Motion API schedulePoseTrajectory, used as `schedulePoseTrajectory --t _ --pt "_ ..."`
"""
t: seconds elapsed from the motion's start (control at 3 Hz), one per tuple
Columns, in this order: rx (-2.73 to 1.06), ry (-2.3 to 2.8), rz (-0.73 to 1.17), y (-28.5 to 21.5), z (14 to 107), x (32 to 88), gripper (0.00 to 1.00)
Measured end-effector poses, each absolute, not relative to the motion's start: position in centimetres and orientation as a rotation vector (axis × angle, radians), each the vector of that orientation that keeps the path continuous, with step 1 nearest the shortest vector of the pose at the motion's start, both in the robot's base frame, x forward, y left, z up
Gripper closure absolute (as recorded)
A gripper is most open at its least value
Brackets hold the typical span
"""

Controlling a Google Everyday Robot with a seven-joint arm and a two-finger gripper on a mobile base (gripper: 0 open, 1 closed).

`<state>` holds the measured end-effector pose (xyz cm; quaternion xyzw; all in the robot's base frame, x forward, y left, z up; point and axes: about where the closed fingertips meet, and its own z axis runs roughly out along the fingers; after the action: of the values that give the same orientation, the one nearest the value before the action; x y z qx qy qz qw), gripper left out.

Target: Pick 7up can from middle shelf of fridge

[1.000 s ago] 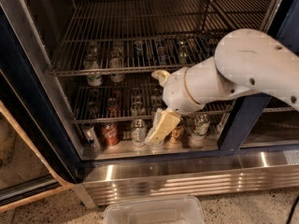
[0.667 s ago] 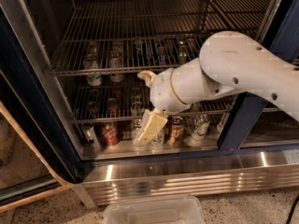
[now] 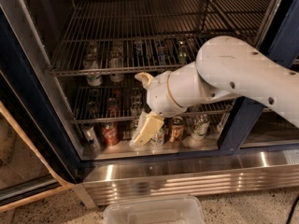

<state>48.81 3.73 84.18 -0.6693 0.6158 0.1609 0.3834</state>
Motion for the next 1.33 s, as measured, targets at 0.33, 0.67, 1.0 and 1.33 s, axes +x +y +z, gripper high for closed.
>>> schedulePoseTrajectory --t 0.33,0.67,1.0,1.33 --pt "-1.64 1.552 0.42 5.6 83.0 47.8 0.0" --pt "-1.526 1.52 0.416 7.7 81.7 48.1 0.0" --pt "-1.475 1.481 0.446 10.1 81.1 50.8 0.0" --pt "-1.463 1.476 0.448 10.7 80.8 50.8 0.0"
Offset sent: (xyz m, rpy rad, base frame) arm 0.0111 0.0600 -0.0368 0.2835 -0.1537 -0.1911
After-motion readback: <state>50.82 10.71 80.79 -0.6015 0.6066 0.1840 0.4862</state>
